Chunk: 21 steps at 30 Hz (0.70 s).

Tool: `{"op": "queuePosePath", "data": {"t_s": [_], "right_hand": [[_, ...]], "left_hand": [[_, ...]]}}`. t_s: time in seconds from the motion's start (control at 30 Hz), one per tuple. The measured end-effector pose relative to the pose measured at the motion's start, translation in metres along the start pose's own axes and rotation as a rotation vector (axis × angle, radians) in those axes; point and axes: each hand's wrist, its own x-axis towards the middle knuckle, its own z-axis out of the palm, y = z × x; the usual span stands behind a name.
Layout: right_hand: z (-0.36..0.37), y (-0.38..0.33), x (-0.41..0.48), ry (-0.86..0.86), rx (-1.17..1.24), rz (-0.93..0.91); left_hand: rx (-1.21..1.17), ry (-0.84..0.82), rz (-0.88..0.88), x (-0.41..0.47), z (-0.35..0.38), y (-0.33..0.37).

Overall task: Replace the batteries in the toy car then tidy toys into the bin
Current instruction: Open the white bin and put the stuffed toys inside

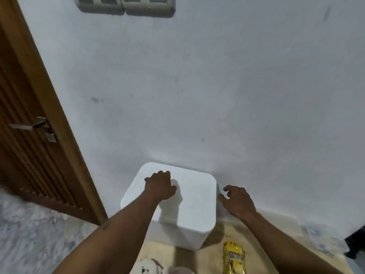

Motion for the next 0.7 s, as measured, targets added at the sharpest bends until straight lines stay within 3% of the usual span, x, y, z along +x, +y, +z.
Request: {"op": "queuePosePath", "data": {"t_s": [0.17, 0.27, 0.37, 0.7], "right_hand": [[0.026, -0.03, 0.011, -0.024, 0.053, 0.125], [0.036, -0.039, 0.016, -0.058, 0.137, 0.193], [0.039, -0.045, 0.021, -0.085, 0.202, 0.286], [0.024, -0.061, 0.035, -0.211, 0.26, 0.411]], "left_hand": [[-0.01, 0.007, -0.194, 0.001, 0.009, -0.081], [-0.21, -0.076, -0.278, 0.003, 0.014, -0.107], [-0.416, -0.114, -0.355, 0.008, 0.016, -0.115], [-0.741, -0.173, -0.591, 0.034, 0.003, -0.124]]}}
